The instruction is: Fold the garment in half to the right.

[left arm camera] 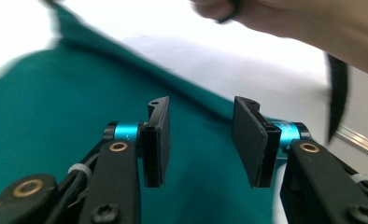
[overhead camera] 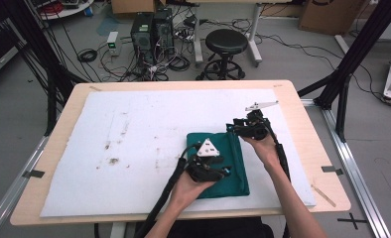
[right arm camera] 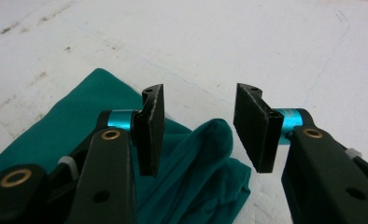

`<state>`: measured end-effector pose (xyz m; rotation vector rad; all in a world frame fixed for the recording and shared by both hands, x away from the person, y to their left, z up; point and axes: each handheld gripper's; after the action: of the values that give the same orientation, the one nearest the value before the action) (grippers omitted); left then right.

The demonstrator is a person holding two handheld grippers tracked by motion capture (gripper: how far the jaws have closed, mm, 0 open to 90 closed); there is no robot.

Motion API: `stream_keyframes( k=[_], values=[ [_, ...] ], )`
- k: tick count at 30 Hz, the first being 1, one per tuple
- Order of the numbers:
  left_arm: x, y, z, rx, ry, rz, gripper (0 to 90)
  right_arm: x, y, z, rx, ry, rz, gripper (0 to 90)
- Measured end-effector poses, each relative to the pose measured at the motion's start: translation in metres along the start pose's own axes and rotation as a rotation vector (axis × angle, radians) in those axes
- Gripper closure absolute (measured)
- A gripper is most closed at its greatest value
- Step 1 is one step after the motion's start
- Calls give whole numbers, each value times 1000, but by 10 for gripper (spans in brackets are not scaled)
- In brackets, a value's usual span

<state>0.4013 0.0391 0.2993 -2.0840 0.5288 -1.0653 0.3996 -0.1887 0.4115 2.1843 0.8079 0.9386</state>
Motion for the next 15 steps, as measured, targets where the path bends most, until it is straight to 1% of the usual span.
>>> stream_keyframes(
  k=[2,3,4,7,8,10,13,15],
  values=[
    [-4,-9,0,6,8,-18,581,1,-2,0,-6,-11,15,542],
    [-6,-15,0,4,11,-41,582,2,-3,0,-13,-17,20,542],
    [-8,-20,0,-3,11,-57,582,4,-3,0,-16,-27,32,539],
    [-13,-36,1,-47,20,-89,582,8,1,2,-12,-61,59,542],
    [-14,-40,2,-58,18,-100,582,8,3,3,1,-72,58,563],
    [-17,-49,4,-72,11,-122,582,7,8,5,4,-77,49,645],
    [-22,-61,5,-100,23,-160,584,4,13,9,14,-66,21,745],
    [-21,-68,5,-113,36,-197,601,2,16,11,18,-70,12,793]
  ],
)
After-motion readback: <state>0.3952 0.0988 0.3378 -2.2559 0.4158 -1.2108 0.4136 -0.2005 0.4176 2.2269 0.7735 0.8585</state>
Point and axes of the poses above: each handheld gripper's, and its own axes: x roughly forward along the jaws, z roughly out of its underside, y roughly to its right, and after that the axes turned 9 degrees about -z, right-handed
